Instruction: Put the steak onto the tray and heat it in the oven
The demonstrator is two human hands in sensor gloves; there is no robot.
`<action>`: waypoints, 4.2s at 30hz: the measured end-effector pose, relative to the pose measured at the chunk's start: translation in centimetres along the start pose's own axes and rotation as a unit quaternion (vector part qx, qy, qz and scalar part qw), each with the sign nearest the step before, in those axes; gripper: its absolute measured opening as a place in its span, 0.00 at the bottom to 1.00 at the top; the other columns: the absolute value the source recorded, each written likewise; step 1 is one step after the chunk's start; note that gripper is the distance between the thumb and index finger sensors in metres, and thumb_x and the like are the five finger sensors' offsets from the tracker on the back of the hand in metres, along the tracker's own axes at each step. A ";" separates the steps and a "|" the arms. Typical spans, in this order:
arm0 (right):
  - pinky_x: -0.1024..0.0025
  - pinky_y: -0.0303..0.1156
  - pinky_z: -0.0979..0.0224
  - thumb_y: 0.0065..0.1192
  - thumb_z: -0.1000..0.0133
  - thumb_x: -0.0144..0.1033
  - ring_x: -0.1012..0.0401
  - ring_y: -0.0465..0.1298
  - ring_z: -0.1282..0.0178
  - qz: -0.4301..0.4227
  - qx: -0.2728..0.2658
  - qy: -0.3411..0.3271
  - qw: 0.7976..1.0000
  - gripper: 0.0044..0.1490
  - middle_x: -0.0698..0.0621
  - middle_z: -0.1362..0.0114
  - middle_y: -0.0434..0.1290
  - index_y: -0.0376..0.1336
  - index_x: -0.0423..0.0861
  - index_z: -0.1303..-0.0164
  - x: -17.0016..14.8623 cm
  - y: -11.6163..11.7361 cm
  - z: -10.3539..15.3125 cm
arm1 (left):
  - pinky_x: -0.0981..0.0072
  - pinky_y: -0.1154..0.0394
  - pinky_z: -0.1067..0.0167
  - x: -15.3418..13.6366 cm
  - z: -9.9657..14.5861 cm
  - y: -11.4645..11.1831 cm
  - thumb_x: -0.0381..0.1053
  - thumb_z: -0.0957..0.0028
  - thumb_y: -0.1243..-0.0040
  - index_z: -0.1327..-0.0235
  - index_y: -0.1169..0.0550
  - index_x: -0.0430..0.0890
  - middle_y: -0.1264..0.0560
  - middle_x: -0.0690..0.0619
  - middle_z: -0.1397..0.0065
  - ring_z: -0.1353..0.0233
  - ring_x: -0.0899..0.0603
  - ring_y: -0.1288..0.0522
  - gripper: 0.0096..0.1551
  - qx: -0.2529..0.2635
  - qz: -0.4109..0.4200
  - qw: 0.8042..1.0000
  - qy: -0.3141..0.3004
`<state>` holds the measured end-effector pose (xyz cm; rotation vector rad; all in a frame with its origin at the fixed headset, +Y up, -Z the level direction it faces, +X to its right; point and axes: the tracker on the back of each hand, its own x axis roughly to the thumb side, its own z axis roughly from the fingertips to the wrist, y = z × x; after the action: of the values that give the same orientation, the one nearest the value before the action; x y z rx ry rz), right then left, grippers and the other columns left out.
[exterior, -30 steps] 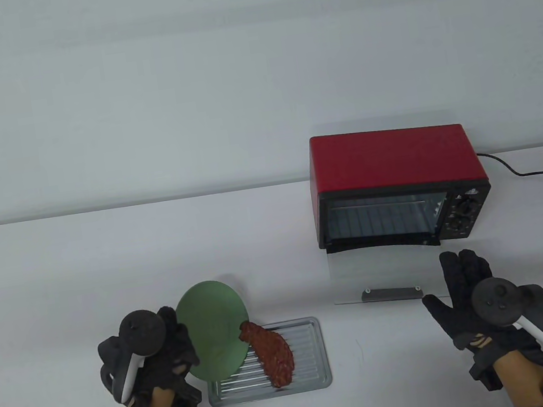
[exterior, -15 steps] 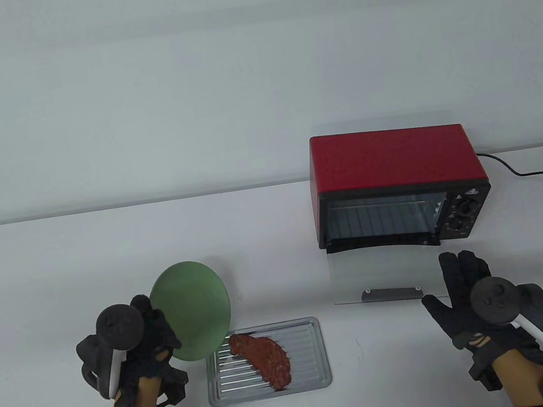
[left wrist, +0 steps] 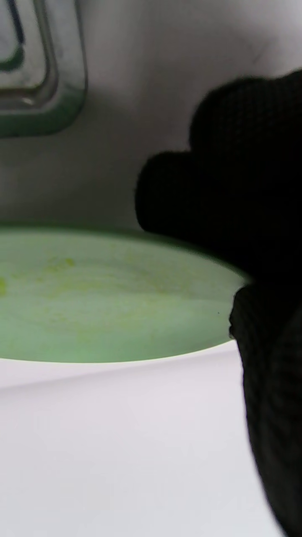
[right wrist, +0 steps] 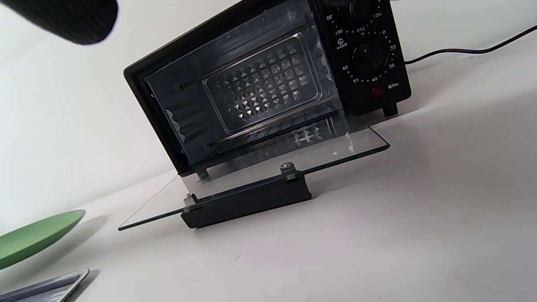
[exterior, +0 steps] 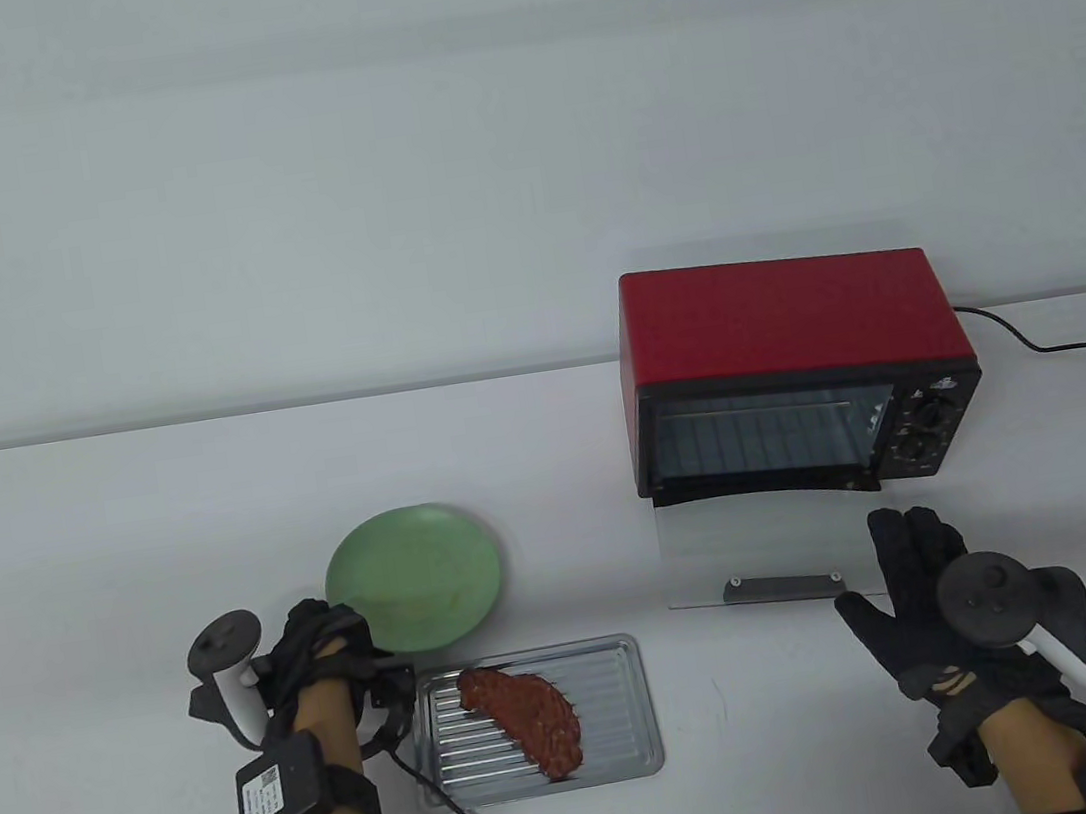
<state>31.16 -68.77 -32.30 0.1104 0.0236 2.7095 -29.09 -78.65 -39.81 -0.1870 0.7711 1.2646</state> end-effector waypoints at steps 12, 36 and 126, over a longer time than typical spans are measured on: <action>0.32 0.48 0.27 0.46 0.38 0.73 0.36 0.42 0.18 -0.011 0.001 -0.002 1.000 0.57 0.34 0.16 0.36 0.31 0.49 0.17 0.0 0.0 -0.1 | 0.55 0.15 0.54 0.0 -0.7 -1.4 0.57 0.49 0.39 0.31 0.30 0.48 0.19 0.43 0.41 0.54 0.39 0.10 0.33 0.002 0.027 0.999 0.017; 0.36 0.60 0.26 0.60 0.41 0.65 0.39 0.57 0.18 -0.040 -0.010 -0.016 0.999 0.51 0.38 0.17 0.56 0.52 0.42 0.20 1.5 1.1 0.2 | 0.34 0.61 0.23 2.2 13.1 0.9 0.75 0.54 0.43 0.18 0.48 0.63 0.58 0.51 0.13 0.12 0.33 0.63 0.52 -0.015 -0.400 0.829 -0.392; 0.68 0.89 0.57 0.56 0.40 0.39 0.62 0.86 0.57 -0.488 -0.058 0.283 0.824 0.31 0.47 0.35 0.72 0.51 0.42 0.31 -5.5 4.8 -2.9 | 0.35 0.64 0.24 3.3 13.7 4.7 0.75 0.48 0.52 0.17 0.50 0.64 0.63 0.52 0.13 0.13 0.34 0.68 0.47 0.042 -0.437 0.845 -0.305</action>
<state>33.85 -75.45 -35.46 -0.5900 0.0686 1.6164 -27.34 -67.28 -30.39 -0.0381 0.1189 0.3542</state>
